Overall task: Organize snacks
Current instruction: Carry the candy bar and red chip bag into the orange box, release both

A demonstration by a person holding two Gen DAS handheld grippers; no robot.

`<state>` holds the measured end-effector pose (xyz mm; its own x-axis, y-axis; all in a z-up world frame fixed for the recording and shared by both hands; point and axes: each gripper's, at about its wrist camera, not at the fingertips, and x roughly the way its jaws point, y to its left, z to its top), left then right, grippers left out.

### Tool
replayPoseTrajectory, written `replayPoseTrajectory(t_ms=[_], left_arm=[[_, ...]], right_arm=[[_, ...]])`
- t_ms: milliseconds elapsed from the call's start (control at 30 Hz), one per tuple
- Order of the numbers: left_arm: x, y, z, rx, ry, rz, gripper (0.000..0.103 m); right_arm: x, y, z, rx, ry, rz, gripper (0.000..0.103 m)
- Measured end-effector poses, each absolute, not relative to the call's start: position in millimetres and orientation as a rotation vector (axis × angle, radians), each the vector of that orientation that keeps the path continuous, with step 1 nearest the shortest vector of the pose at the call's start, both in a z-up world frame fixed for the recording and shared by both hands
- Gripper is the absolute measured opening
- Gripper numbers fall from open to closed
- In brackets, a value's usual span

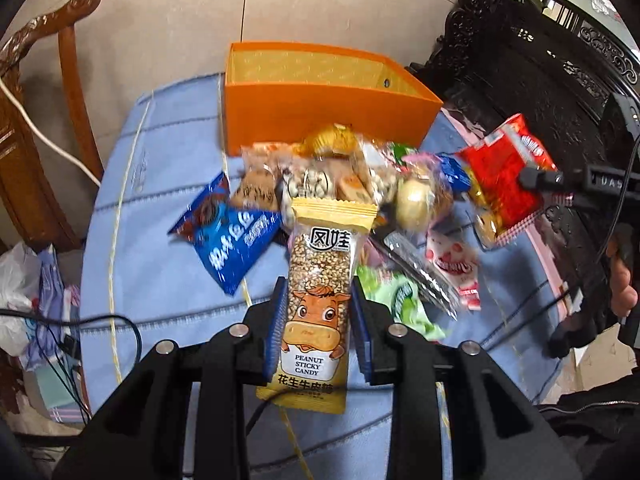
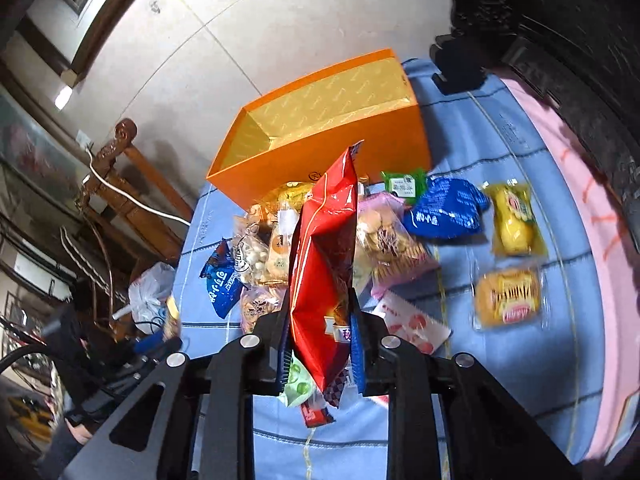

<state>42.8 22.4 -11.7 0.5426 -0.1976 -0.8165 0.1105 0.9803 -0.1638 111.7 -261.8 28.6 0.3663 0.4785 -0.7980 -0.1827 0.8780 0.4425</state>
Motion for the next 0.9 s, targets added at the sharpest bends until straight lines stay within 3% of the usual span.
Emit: replayPoseTrajectory(t_ms=[200,400,633,800,867,900], left_arm=[[60.3,15.3,-8.2,-0.132,0.976,-0.182,0.029],[98.4,6.1,21.8,-0.138,0.912,-0.195,0.029],[217.3,-3.1,65.1,-0.147,0.821,-0.176,0.029],[308.4,-8.5,41.7,-0.164,0.918,-0.098,0.030],[327.9,-11.3,30.0,-0.134,0.966,-0.044,0.049],[328.9,-11.0,28.9,-0.117,0.963,-0.017,0.079]], right_arm=[[127.1,-268.6,6.5,0.320,1.159,0.432,0.022],[163.2,-269.7,42.0,0.300,1.035,0.452,0.022],[262.1,-244.0,76.1,0.283,0.905,0.448,0.022],[329.3,-221.9,60.2,0.257,0.927,0.411,0.025],[344.4,-215.1,49.1,0.213,0.960,0.365,0.034],[345.9,-213.5,46.3,0.183,0.968,0.337,0.053]])
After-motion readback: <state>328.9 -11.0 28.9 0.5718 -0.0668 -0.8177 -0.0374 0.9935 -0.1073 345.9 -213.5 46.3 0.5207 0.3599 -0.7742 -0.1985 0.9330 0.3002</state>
